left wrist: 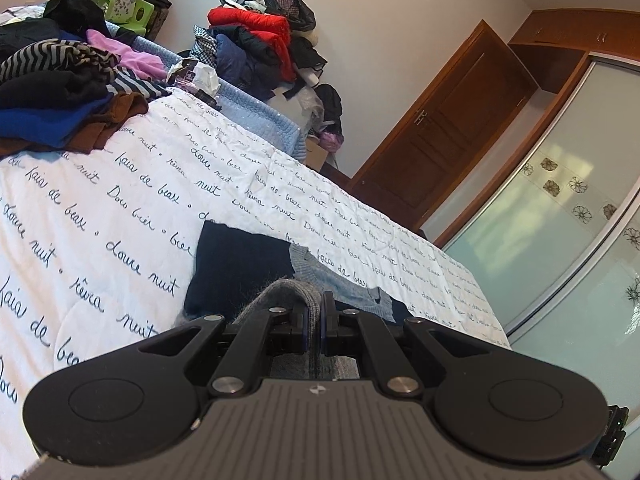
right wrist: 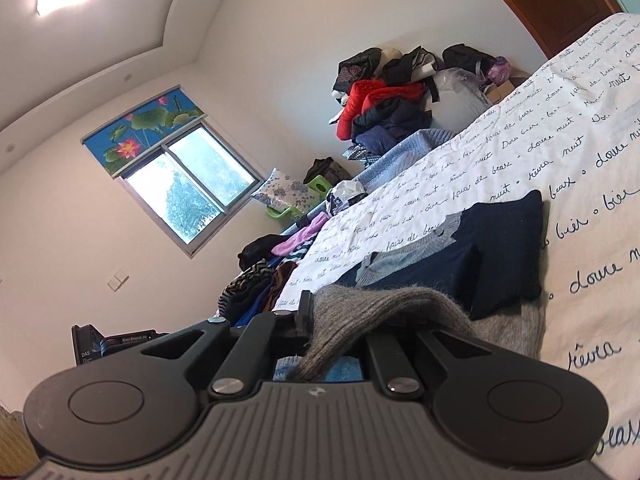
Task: Fold small clothes
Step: 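Lift the hem with both grippers and carry it over onto the collar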
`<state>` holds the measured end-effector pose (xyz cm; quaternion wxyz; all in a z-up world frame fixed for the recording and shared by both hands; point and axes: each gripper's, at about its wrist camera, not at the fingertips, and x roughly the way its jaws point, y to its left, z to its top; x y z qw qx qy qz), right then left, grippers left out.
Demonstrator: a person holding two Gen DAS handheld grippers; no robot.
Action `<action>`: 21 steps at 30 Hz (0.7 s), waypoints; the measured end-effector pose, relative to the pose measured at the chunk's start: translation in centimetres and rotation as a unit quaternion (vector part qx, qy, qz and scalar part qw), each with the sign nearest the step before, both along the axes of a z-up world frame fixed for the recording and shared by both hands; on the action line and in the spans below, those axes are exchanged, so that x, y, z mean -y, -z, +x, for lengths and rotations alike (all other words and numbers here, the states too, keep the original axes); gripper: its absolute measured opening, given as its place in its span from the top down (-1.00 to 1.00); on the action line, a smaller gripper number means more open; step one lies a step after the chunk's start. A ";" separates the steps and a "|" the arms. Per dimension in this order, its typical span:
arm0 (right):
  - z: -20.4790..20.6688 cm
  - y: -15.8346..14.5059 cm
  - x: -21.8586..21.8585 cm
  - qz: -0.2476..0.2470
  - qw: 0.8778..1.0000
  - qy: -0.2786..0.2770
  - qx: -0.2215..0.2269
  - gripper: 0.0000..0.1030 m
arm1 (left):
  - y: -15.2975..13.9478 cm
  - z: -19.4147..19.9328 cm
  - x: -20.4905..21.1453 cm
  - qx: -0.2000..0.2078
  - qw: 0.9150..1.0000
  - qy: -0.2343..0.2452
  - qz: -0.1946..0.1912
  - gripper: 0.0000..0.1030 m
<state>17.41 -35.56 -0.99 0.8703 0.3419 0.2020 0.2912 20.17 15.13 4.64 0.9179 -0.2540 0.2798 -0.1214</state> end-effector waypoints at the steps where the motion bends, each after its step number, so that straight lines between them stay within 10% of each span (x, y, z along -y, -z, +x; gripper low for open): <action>1: 0.4 0.0 0.0 -0.001 1.000 0.002 0.000 0.90 | -0.2 0.5 0.1 0.001 1.000 0.000 0.004 0.88; 21: 9.4 1.6 0.8 0.004 0.998 0.051 -0.025 0.90 | -0.1 11.2 2.3 0.004 0.999 -0.007 0.053 0.88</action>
